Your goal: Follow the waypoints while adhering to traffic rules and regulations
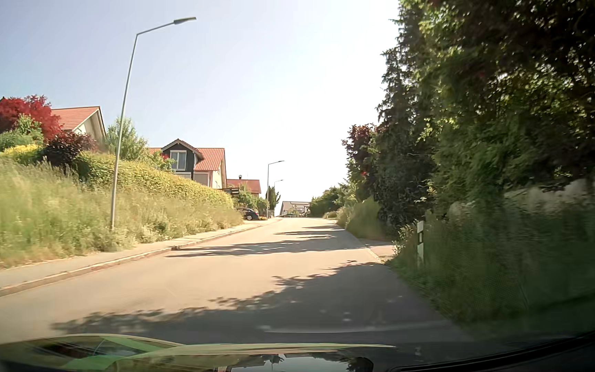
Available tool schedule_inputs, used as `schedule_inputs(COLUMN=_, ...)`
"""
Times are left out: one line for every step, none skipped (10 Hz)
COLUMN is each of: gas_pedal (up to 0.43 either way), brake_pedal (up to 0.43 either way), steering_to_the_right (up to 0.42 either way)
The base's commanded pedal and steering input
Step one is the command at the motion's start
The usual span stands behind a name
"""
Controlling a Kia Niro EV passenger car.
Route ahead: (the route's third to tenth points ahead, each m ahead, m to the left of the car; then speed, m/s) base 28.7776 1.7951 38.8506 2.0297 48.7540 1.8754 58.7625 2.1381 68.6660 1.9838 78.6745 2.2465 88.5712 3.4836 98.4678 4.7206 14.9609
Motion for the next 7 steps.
schedule_inputs(gas_pedal=0.268, brake_pedal=0.0, steering_to_the_right=-0.002)
schedule_inputs(gas_pedal=0.26, brake_pedal=0.0, steering_to_the_right=-0.001)
schedule_inputs(gas_pedal=0.26, brake_pedal=0.0, steering_to_the_right=-0.001)
schedule_inputs(gas_pedal=0.268, brake_pedal=0.0, steering_to_the_right=-0.001)
schedule_inputs(gas_pedal=0.28, brake_pedal=0.0, steering_to_the_right=-0.001)
schedule_inputs(gas_pedal=0.299, brake_pedal=0.0, steering_to_the_right=-0.001)
schedule_inputs(gas_pedal=0.311, brake_pedal=0.0, steering_to_the_right=-0.001)
